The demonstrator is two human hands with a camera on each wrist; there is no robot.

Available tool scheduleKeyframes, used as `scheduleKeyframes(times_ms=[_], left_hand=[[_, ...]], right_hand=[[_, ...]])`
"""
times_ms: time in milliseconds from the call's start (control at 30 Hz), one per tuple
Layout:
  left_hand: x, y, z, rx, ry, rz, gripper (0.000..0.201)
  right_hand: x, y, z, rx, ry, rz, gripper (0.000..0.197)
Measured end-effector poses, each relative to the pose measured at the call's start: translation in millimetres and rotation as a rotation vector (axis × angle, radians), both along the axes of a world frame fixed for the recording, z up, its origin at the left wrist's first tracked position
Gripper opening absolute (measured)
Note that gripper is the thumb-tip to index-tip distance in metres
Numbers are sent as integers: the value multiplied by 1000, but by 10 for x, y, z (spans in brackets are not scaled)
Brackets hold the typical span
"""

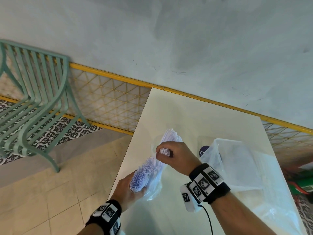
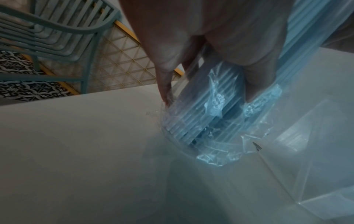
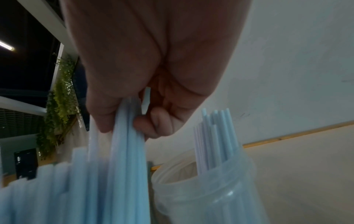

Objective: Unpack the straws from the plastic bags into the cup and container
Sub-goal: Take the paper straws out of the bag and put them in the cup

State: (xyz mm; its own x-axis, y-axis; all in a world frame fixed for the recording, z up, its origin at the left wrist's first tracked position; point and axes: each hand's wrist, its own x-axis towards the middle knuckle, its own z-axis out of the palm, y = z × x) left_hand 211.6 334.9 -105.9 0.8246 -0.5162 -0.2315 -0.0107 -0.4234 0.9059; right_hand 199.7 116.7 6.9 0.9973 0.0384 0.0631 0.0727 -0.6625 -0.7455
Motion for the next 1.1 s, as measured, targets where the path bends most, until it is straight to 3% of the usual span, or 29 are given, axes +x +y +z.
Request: scheduleKeyframes(times_ms=[433, 767, 867, 1100], left_hand=[[5, 0, 16, -11, -11, 1, 43], [10, 1, 21, -27, -5, 3, 44], [9, -3, 26, -28, -18, -7, 44], [22, -7, -3, -18, -34, -16, 44]], right_hand=[[122, -191, 456, -104, 59, 40, 7], [39, -103, 329, -17, 295, 200, 38], [26, -73, 242, -11, 260, 217, 31], [66, -4, 112, 14, 74, 63, 12]])
